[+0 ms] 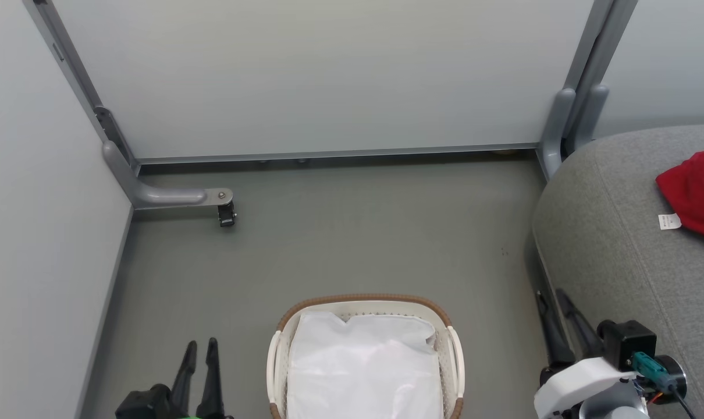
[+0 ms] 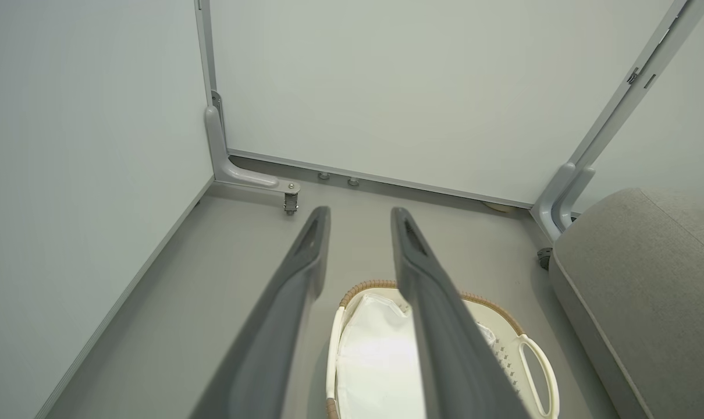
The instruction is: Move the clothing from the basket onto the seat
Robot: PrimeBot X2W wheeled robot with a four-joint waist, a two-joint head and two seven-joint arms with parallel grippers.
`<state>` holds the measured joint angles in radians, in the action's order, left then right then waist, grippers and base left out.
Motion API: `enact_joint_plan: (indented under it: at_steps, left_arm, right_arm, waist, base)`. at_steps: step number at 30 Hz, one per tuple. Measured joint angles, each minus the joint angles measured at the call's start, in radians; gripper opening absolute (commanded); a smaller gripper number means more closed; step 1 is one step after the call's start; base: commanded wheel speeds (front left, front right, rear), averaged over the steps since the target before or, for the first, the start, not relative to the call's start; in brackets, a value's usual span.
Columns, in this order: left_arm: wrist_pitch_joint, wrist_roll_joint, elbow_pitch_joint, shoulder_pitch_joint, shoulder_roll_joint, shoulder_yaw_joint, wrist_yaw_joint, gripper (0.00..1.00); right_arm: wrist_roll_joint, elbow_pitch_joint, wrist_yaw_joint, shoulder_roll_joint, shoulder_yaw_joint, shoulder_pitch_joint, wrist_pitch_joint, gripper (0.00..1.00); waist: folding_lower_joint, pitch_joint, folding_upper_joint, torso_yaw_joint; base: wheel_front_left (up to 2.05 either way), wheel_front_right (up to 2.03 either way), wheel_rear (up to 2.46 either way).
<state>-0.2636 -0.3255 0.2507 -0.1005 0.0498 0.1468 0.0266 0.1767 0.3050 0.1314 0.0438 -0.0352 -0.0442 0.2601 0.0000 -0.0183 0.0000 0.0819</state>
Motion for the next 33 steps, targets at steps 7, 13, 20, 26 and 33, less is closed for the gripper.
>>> enact_joint_plan:
  at_steps: [7,13,20,26,33]
  left_arm:
    - [0.019,-0.069,0.025,0.000,-0.001,-0.008,0.001,0.00]
    - [0.046,-0.176,0.025,0.003,-0.001,-0.021,0.010,0.00]
    - [0.075,-0.290,0.024,0.019,0.001,-0.043,0.018,0.00]
    - [0.099,-0.375,0.023,0.034,0.003,-0.055,0.026,0.00]
    - [0.123,-0.476,0.019,0.051,0.004,-0.075,0.032,0.00]
  right_arm:
    - [0.076,0.027,0.000,-0.004,0.006,0.014,-0.027,0.00]
    - [0.188,0.022,0.000,-0.004,0.018,0.013,-0.054,0.00]
    - [0.311,0.013,0.000,-0.003,0.029,0.012,-0.085,0.00]
    - [0.407,0.007,0.000,-0.003,0.039,0.009,-0.110,0.00]
    - [0.514,0.000,0.000,-0.003,0.051,0.000,-0.137,0.00]
  waist:
    - [0.0000,0.001,0.0000,-0.003]
    - [0.0000,0.002,0.0000,-0.007]
    - [0.0000,0.003,0.0000,-0.012]
    - [0.0000,0.004,0.0000,-0.015]
    - [0.0000,0.005,0.0000,-0.020]
  base:
    - [0.00,0.00,0.00]
    - [0.00,0.00,0.00]
    - [0.00,0.00,0.00]
    - [0.00,0.00,0.00]
    - [0.00,0.00,0.00]
